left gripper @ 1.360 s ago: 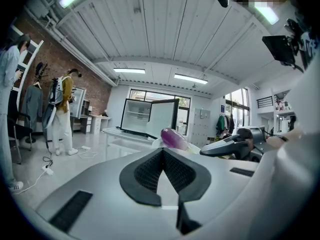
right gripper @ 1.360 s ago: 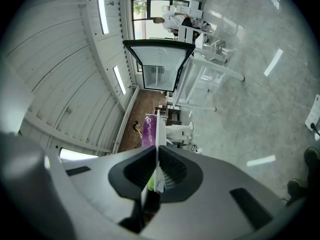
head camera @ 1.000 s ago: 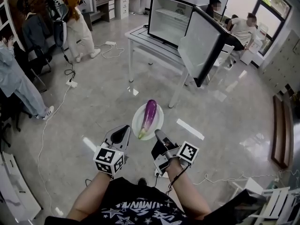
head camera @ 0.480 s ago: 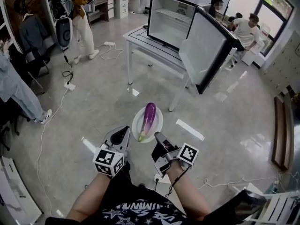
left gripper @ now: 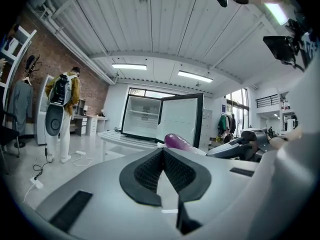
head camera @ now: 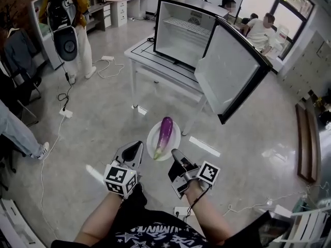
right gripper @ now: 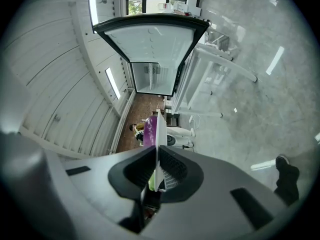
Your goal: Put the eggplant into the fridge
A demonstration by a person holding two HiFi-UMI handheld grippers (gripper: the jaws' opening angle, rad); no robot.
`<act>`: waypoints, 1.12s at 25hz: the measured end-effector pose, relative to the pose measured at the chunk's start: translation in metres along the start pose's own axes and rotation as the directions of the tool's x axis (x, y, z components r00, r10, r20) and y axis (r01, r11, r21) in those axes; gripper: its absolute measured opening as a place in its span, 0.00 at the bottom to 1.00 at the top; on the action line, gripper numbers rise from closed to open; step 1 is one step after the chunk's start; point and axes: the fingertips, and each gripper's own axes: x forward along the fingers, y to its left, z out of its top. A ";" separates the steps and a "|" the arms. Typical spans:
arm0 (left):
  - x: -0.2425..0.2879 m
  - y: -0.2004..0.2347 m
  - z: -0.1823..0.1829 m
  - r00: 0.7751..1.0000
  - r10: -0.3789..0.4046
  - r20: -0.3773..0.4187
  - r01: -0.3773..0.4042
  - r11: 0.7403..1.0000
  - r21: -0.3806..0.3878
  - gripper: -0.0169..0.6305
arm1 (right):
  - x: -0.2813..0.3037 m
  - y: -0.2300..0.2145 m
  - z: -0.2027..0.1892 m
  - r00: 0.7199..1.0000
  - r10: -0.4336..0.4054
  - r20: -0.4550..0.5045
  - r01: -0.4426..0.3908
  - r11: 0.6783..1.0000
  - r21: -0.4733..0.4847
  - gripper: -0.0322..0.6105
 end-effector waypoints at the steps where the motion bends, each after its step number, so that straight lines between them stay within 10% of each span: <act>1: 0.009 0.008 0.002 1.000 -0.013 -0.005 0.013 1.000 0.002 0.04 | 0.011 0.000 0.005 1.000 -0.001 0.013 0.001 1.000 0.002 0.08; 13: 0.084 0.098 0.029 0.991 -0.128 -0.049 0.133 0.985 0.109 0.04 | 0.124 -0.002 0.046 0.988 -0.031 0.151 0.028 0.999 0.022 0.08; 28: 0.163 0.172 0.032 0.992 -0.116 -0.052 0.117 0.993 0.023 0.04 | 0.222 -0.024 0.103 0.987 -0.044 0.153 0.036 0.998 0.052 0.08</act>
